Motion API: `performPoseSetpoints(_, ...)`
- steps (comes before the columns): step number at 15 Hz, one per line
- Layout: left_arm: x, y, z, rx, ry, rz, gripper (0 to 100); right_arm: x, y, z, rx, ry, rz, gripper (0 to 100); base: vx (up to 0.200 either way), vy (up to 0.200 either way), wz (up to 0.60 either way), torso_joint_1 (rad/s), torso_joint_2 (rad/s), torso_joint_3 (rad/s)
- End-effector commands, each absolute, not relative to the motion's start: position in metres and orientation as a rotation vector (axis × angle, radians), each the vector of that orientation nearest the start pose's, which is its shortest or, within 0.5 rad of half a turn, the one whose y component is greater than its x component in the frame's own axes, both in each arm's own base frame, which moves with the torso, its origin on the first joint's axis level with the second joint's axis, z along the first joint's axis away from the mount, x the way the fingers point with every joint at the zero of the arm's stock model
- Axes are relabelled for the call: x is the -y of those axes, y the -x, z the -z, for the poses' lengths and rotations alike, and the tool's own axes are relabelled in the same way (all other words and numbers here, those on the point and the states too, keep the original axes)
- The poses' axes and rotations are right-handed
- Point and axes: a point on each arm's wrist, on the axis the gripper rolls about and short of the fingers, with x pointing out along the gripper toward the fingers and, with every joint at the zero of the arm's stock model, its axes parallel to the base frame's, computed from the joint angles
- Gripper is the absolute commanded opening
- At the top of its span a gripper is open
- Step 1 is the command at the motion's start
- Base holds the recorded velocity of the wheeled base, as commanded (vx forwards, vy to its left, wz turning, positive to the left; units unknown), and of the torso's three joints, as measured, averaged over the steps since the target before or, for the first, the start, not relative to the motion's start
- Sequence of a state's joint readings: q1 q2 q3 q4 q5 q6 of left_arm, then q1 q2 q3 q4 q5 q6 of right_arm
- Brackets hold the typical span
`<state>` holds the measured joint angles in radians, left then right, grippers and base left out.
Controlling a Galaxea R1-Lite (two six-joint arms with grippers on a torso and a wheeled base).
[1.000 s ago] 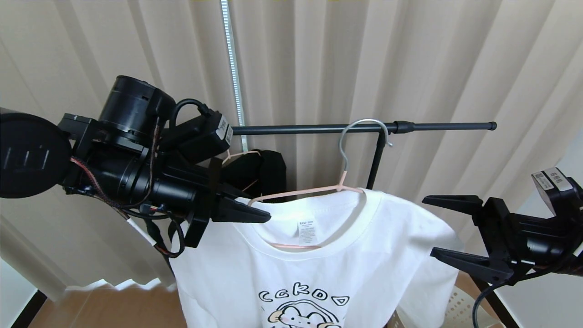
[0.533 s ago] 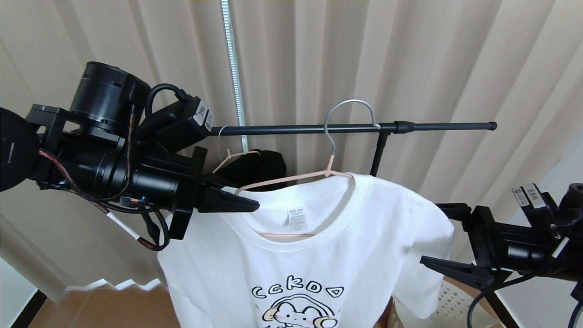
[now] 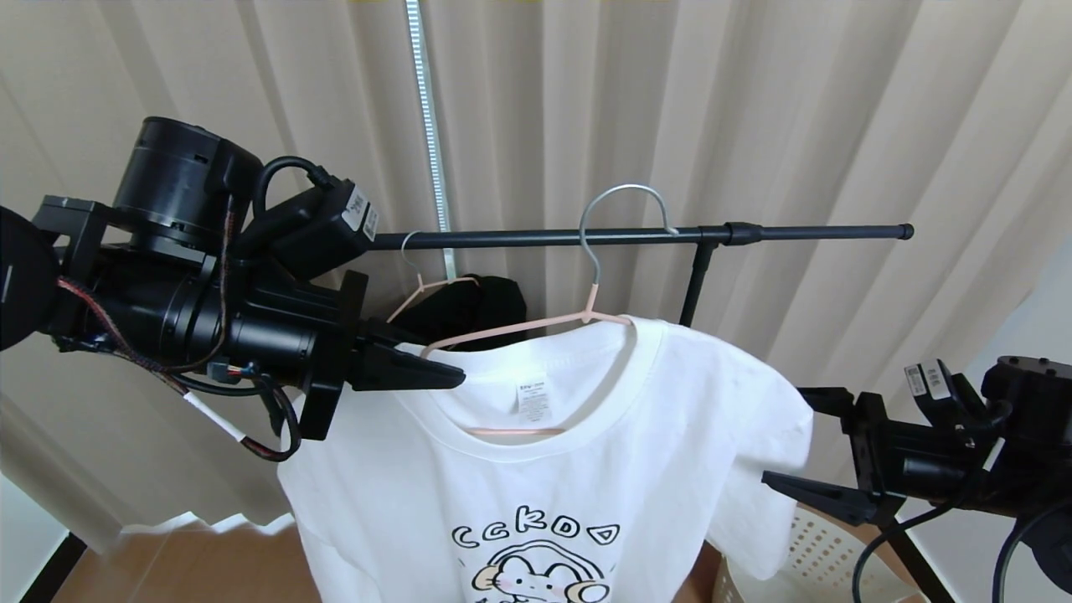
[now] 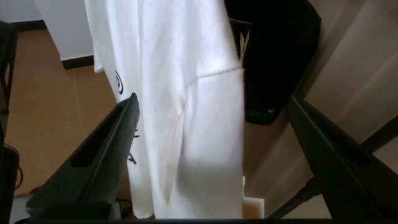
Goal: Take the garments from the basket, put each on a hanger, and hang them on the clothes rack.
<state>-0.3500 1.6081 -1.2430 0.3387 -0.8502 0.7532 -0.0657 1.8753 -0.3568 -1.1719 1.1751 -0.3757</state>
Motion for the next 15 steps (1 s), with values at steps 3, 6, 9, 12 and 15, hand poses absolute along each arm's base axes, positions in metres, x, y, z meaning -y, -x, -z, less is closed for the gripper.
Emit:
performPoseSetpoints(3,0.109,-0.25,-0.248,-0.247,-0.451,1.343,0,-0.001,-0.267,-0.075,-0.112,0.104,-1.126,100,0.0,0.0,0.0,0.0,0.0,0.0)
performPoseSetpoints(6,0.109,-0.25,-0.249,-0.242,-0.453,1.342,0,0.001,-0.269,-0.076,-0.108,0.107,-1.118,0,0.0,0.0,0.0,0.0,0.0,0.0)
performPoseSetpoints(9,0.109,-0.249,-0.25,-0.238,-0.453,1.341,0,0.012,-0.274,-0.08,-0.091,0.119,-1.08,0,0.0,0.0,0.0,0.0,0.0,0.0)
performPoseSetpoints(12,0.108,-0.249,-0.251,-0.238,-0.453,1.337,0,0.023,-0.281,-0.079,-0.086,0.119,-1.044,0,0.0,0.0,0.0,0.0,0.0,0.0)
performPoseSetpoints(15,0.106,-0.248,-0.253,-0.234,-0.453,1.33,0,0.03,-0.286,-0.076,-0.09,0.115,-1.023,0,0.0,0.0,0.0,0.0,0.0,0.0)
